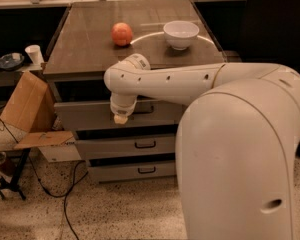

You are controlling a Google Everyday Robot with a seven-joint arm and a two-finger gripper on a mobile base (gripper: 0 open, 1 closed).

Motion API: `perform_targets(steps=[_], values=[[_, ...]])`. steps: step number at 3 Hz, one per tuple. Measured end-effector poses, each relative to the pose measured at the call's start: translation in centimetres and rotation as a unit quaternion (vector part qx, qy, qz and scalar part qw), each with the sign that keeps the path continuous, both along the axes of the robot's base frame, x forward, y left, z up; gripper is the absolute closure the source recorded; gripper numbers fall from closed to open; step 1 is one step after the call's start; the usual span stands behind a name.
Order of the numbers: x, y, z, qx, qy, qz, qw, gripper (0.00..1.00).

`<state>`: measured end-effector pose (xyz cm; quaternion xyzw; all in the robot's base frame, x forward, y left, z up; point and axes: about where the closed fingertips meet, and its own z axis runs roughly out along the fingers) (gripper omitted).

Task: Close top drawer

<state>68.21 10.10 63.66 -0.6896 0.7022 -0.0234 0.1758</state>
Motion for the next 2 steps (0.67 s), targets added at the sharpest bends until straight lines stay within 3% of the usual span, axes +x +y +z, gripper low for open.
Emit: perform_targets(steps=[1,2], values=[[1.36,-0.11,-0.39,0.01,-0.005,-0.019,0.9998,0.0],[0.64,-0.3,-0.44,0.015,-0.008,-0.024,0.9996,0.0]])
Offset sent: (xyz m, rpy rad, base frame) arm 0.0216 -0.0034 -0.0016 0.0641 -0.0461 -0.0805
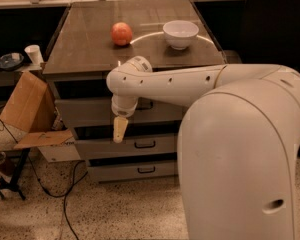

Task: Close top drawer

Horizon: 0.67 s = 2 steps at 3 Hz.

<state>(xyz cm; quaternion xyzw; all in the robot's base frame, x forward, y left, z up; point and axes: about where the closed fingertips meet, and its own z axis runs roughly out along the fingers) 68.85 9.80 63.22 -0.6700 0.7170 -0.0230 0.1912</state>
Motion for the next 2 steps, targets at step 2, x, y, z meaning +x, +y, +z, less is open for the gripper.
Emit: perform_targets(steps=[2], values=[[-0.41,-0.02,0.0,0.0,0.0,0.0,1.0,0.0]])
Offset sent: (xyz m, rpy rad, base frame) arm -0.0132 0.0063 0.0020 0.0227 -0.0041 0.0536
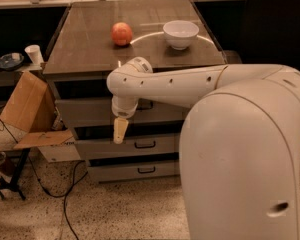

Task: Close top drawer

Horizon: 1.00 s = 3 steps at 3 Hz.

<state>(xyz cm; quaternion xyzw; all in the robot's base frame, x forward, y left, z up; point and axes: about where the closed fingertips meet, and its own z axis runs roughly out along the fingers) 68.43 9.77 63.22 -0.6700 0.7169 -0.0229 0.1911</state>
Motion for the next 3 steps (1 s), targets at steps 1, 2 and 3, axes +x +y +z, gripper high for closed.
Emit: perform_targets(steps=[1,2,3], values=[[-1.8,-0.1,-0.1,0.013,0.015,0.017,0.9997,0.0],[-4.4,-0.6,-0.4,0.037,0.044,0.035,0.9977,0.0],[-5.5,-0.8,-0.6,0.05,0.062,0.044,0.9959,0.0]])
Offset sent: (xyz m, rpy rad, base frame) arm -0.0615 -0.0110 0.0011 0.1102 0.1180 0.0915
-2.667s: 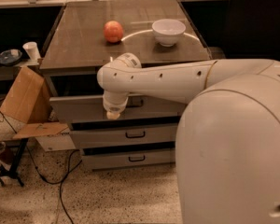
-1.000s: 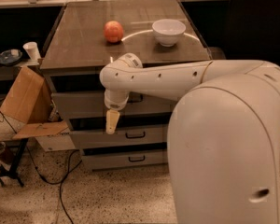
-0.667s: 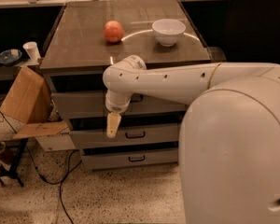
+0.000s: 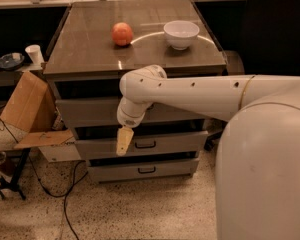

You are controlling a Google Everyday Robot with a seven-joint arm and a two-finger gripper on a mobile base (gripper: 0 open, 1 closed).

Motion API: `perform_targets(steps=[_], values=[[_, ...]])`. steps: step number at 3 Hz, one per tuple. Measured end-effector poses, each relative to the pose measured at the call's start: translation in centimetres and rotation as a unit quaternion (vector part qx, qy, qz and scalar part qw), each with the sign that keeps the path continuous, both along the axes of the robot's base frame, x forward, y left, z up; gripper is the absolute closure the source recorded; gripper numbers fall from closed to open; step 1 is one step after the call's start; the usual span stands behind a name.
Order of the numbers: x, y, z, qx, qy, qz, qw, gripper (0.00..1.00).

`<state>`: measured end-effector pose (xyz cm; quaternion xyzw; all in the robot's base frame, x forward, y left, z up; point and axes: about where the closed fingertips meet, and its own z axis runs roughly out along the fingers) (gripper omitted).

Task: Close top drawer

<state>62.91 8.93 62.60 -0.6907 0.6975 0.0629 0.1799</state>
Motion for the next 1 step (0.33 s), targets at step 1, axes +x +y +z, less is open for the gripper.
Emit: perform_targets(steps=[1], values=[[-0.16,-0.03,-0.04,0.002,0.002,0.001,1.0,0.0]])
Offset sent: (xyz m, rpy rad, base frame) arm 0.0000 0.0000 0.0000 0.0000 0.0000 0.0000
